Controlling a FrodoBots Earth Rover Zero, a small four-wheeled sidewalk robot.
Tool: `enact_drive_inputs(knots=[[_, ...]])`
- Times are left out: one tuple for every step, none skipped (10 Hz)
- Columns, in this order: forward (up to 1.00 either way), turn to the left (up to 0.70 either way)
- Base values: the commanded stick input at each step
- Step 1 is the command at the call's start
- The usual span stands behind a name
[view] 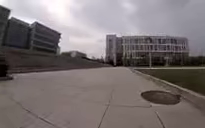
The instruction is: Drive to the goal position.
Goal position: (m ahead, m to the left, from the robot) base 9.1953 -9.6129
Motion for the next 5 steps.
enact_drive_inputs(knots=[[1.00,0.00],[1.00,0.00],[1.00,-0.05],[1.00,-0.27],[1.00,-0.27]])
